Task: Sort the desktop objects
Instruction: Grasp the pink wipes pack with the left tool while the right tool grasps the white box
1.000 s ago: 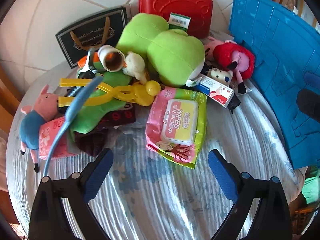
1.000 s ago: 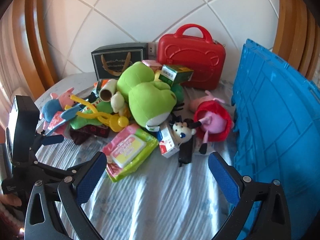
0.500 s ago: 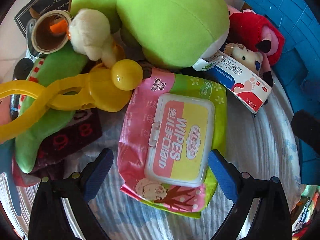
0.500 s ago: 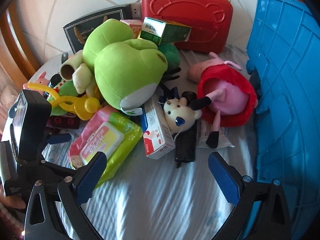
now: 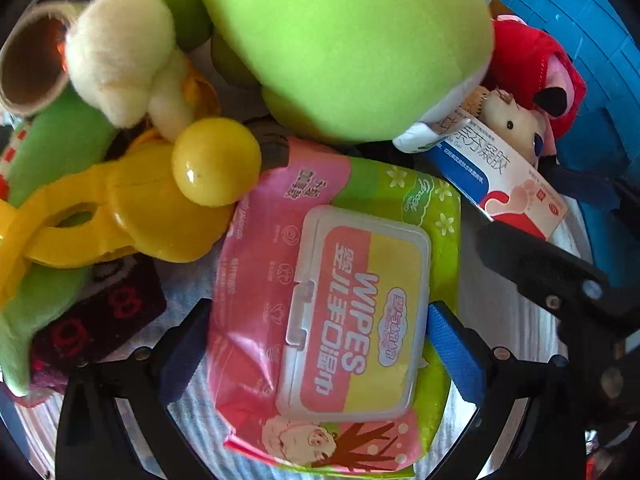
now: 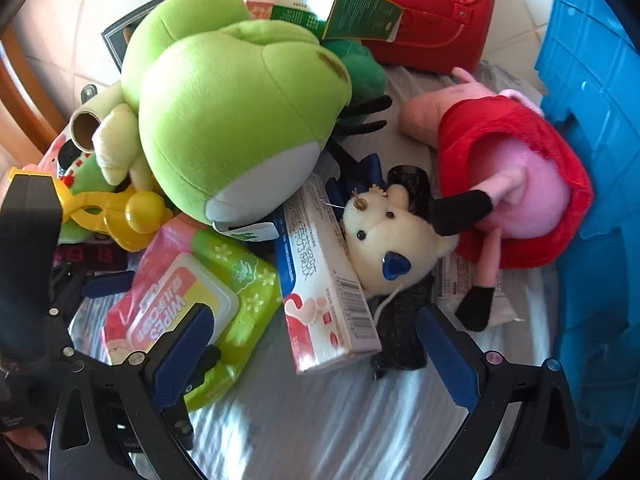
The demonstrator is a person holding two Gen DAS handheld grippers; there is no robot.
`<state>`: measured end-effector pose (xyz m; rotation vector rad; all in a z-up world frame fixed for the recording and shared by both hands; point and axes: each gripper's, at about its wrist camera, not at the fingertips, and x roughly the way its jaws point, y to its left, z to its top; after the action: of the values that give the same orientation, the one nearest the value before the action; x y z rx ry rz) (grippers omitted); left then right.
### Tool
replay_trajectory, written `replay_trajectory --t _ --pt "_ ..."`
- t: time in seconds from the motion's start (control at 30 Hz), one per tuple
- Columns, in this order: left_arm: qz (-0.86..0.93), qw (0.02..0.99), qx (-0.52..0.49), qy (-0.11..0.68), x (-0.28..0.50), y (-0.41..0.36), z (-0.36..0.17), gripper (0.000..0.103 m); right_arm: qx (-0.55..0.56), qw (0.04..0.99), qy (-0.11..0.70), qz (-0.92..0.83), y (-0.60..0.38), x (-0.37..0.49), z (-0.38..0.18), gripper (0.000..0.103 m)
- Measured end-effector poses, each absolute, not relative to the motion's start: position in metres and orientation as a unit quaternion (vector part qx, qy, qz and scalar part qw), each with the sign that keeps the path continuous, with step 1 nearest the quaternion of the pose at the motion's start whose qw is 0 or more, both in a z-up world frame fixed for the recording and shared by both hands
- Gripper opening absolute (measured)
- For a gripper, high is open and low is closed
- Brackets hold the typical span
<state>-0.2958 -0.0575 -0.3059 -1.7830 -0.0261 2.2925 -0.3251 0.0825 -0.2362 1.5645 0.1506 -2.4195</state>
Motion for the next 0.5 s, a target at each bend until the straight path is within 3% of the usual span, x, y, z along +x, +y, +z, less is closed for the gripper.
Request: replay_trajectory --t 0.03,0.07,0.13,0.23,0.33,0.37,0.5 --pt "0.785 0.117 -0.609 -0.004 -0.296 -0.055 -0.306 0.103 0.538 0.125 0.054 -0.832 0.081 -0.327 -0.239 0.093" --pt "0.786 0.115 -0.607 0.000 -0.296 -0.053 -0.307 0.103 0.541 0.122 0.056 -0.830 0.080 -0.328 -0.242 0.074" --pt "0.790 0.112 -0.603 0.008 -0.296 -0.049 -0.308 0.103 0.552 0.116 0.053 -0.824 0.081 -0.332 -0.249 0.053" --pt "0.795 0.107 -0.597 0.008 -0.293 -0.047 -0.308 0.099 0.573 0.119 0.036 -0.810 0.087 -0.333 -0.262 0.043" --pt "0.793 0.114 -0.598 -0.005 -0.285 -0.049 -0.303 0.080 0.575 0.123 0.028 -0.808 0.094 -0.323 -0.262 0.034" --pt "0.793 0.111 -0.599 -0.005 -0.282 -0.050 -0.302 0.078 0.575 0.124 0.026 -0.808 0.096 -0.319 -0.260 0.030" --pt "0.795 0.101 -0.598 -0.005 -0.267 -0.058 -0.300 0.074 0.582 0.126 0.015 -0.803 0.109 -0.296 -0.257 0.027"
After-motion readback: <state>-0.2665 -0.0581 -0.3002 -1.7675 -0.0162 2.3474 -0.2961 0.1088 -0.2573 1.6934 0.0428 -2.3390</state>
